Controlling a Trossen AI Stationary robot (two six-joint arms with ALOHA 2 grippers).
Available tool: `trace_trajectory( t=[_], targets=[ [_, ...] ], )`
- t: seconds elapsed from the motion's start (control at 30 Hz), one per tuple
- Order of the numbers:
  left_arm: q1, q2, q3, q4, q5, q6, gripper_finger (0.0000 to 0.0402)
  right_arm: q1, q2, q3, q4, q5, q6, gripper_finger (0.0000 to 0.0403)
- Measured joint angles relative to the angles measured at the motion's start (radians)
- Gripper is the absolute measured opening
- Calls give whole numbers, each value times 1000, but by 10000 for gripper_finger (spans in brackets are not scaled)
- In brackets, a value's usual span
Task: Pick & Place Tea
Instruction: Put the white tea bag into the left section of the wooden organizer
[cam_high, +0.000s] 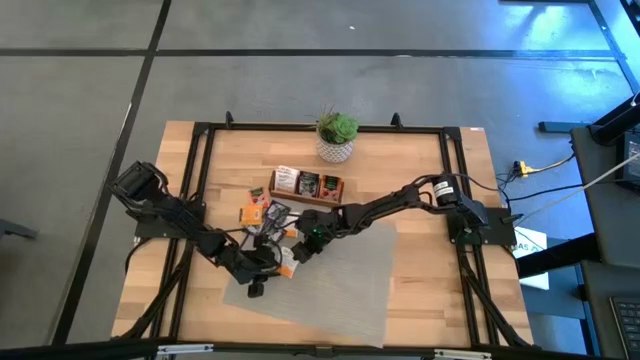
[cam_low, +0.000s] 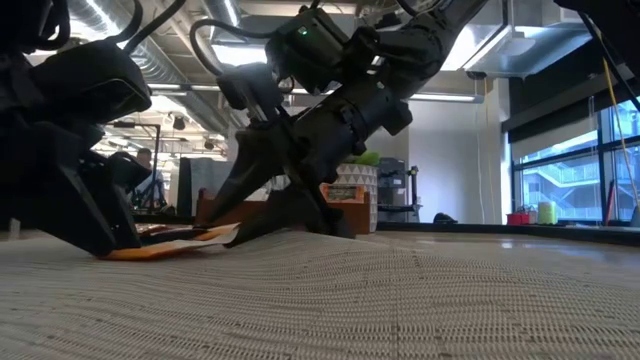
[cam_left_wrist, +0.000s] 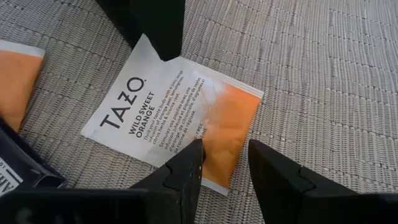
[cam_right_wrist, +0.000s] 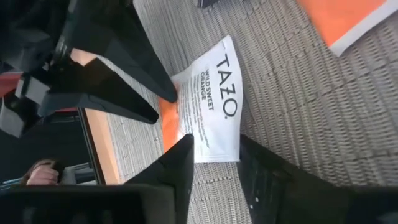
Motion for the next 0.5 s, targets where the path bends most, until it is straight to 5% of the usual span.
trace_trajectory(
  t=[0.5],
  targets=[
    [0,1,-2,22,8,-9,127,0,1,-2,-14,26,-81,7]
  ],
)
